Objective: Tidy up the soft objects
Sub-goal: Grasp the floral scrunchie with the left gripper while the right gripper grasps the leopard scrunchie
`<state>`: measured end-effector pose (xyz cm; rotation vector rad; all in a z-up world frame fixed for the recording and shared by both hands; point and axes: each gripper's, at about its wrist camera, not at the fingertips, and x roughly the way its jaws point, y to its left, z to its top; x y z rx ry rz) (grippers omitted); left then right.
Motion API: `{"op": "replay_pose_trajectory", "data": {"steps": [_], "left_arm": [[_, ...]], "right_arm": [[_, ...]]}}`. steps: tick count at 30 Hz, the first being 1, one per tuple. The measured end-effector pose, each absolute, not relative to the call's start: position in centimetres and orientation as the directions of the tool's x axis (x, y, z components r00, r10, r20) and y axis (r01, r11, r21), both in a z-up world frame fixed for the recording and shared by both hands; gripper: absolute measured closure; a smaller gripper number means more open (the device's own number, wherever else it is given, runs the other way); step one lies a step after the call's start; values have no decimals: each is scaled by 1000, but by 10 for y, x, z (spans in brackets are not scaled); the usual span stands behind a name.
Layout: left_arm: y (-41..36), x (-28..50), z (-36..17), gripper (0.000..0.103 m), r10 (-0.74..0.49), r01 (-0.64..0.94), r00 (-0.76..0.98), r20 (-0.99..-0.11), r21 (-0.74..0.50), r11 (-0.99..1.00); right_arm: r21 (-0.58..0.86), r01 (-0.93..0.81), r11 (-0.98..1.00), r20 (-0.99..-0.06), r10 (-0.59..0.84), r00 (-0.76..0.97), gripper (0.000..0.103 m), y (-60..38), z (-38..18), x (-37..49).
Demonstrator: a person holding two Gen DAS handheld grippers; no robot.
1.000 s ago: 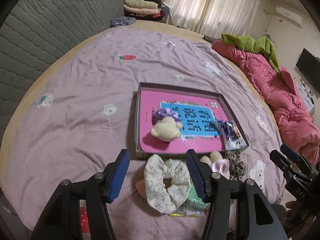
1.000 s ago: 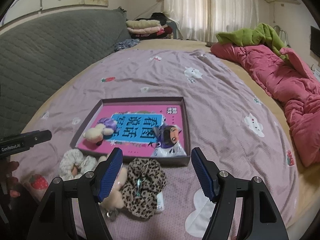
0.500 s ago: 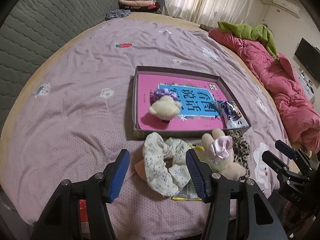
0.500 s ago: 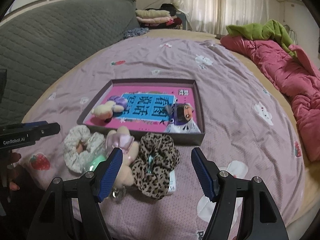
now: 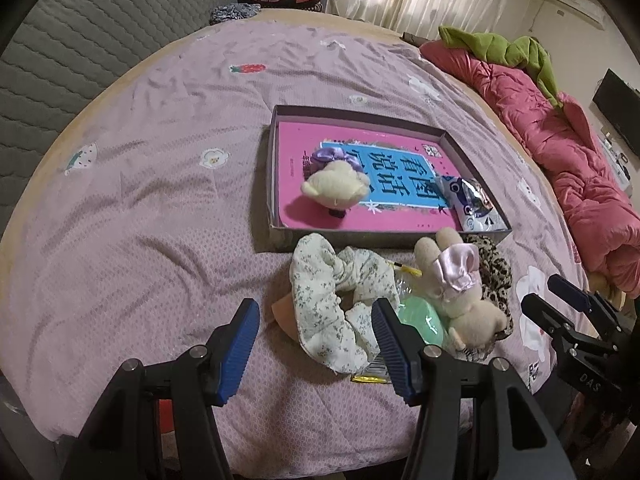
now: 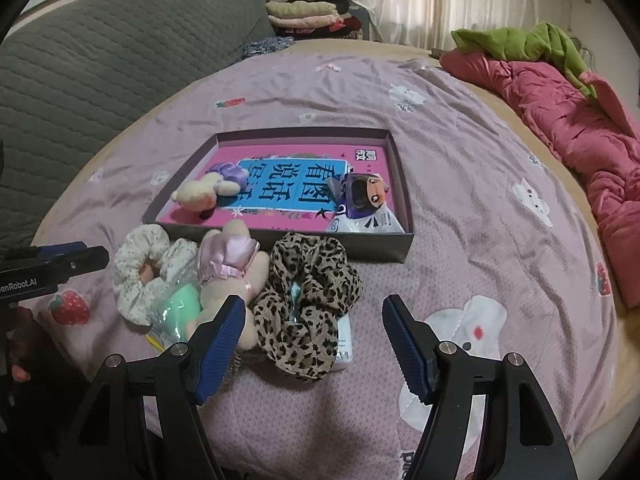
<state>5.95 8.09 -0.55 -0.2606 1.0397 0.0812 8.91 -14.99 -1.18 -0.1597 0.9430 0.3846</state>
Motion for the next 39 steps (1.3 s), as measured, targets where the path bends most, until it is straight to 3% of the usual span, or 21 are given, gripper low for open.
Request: {"op": "replay_pose_trajectory", "data": {"steps": [23, 30, 37, 38, 39], "left_arm": [[80, 81, -37, 46, -56, -190, 445, -894, -156, 969], [75, 88, -38, 66, -98, -150, 445, -890, -182, 972], [75, 93, -39, 72, -112, -147, 449, -886, -197, 969], [75, 93, -39, 73, -115, -145, 451, -885, -200, 969], [75, 94, -39, 74, -120, -145, 452, -884, -205, 968]], "right_arm": [[50, -344, 938, -857, 217, 467, 30, -154, -39, 109], [33, -326, 945, -873, 186, 452, 30, -151, -51, 120], [6, -313, 950, -878, 155, 454, 31, -150, -61, 127], [-3, -314, 950, -876, 148, 458, 32, -149, -61, 128], [-9, -315, 949, -877, 144, 459, 40, -149, -61, 129]]}}
